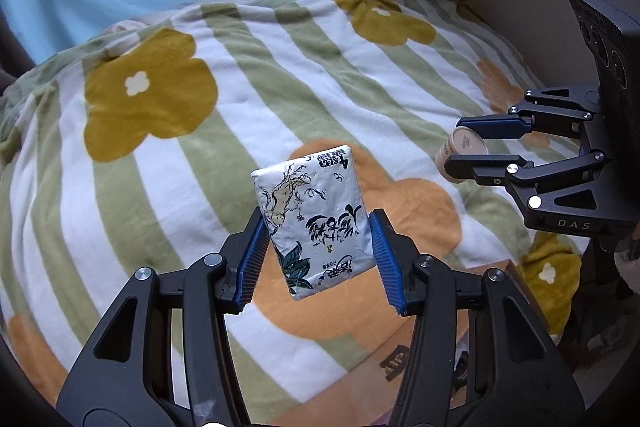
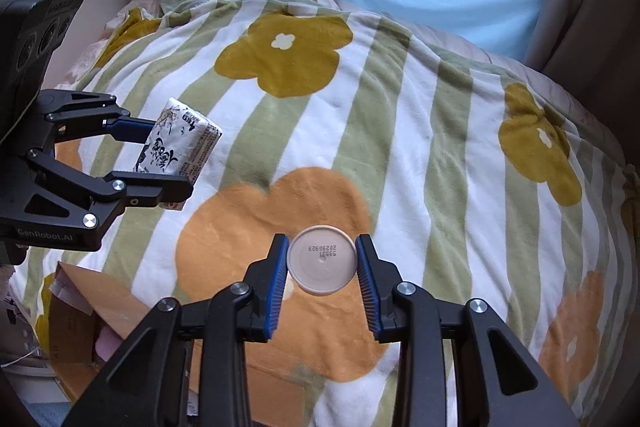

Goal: Organize objects
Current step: 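Lift and carry the tissue pack and tin toward the cardboard box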

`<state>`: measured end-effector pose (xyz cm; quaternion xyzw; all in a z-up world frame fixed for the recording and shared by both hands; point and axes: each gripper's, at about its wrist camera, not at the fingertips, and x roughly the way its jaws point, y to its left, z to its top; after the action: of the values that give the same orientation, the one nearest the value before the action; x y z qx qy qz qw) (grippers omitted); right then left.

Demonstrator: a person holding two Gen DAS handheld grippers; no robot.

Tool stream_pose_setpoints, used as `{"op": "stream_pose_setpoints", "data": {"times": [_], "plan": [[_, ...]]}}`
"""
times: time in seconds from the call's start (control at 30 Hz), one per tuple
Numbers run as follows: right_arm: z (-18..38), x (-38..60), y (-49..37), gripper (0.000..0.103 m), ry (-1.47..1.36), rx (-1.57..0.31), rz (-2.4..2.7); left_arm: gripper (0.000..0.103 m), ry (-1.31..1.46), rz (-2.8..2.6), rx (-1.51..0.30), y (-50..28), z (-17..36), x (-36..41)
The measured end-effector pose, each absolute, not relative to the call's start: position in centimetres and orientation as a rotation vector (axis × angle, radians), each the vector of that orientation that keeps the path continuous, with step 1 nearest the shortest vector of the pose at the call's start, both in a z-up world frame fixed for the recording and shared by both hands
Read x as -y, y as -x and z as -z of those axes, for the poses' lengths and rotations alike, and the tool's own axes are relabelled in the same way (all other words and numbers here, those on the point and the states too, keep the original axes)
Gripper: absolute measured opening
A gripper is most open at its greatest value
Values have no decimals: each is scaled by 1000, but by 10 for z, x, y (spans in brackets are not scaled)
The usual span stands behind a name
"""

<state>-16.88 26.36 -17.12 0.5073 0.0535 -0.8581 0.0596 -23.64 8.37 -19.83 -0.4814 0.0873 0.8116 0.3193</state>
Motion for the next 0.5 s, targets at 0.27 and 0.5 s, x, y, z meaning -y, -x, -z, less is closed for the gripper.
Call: {"op": "stream_pose_setpoints", "data": {"times": [0.27, 0.5], "plan": [[139, -236, 121, 31, -1510, -146, 2555, 47, 1293, -2238, -111, 173, 165, -44], [135, -224, 76, 31, -1541, -87, 2567, 47, 1369, -2320, -9, 109, 164, -8]]}}
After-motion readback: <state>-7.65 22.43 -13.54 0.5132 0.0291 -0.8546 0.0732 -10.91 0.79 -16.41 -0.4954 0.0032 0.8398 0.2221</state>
